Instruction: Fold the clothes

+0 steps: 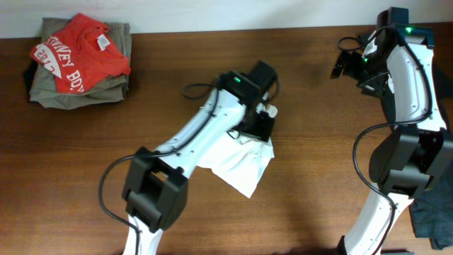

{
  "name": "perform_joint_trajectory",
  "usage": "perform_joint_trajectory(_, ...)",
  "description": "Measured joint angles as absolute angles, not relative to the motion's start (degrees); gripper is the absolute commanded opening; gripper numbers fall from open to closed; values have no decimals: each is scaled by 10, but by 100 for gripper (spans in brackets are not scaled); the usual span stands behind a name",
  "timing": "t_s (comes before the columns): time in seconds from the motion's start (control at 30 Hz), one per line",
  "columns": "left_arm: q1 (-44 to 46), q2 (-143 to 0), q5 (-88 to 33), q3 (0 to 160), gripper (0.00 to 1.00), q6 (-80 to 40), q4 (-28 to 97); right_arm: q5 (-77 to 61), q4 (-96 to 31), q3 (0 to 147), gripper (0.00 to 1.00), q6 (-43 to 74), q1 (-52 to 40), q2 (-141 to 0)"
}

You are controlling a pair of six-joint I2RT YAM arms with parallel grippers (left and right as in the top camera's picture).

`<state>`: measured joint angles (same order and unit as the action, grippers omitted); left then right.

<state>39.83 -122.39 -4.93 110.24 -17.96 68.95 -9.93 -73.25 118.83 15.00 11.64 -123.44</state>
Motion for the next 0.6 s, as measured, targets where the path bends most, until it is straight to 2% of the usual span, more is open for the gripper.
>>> perform_joint_trajectory(0.2, 433, -1276, -51, 1094, 86, -180, 666, -99, -732, 1188, 99, 150, 116, -1234)
perform_joint_trajectory(0.23, 433, -1286, -51, 1094, 82, -178, 650, -99, -733, 1188, 99, 150, 116, -1234)
perform_joint_trajectory(0.33, 433, -1309, -51, 1093, 0, -171, 640, -99, -733, 1188, 99, 150, 116, -1234)
perform_joint_trajectory(0.47, 433, -1309, -51, 1100, 0, -166, 667, -99, -733, 1188, 99, 150, 116, -1234)
perform_joint_trajectory(0.6, 433, -1308, -51, 1185, 0, -160, 734, -99, -732, 1188, 99, 150, 116, -1234)
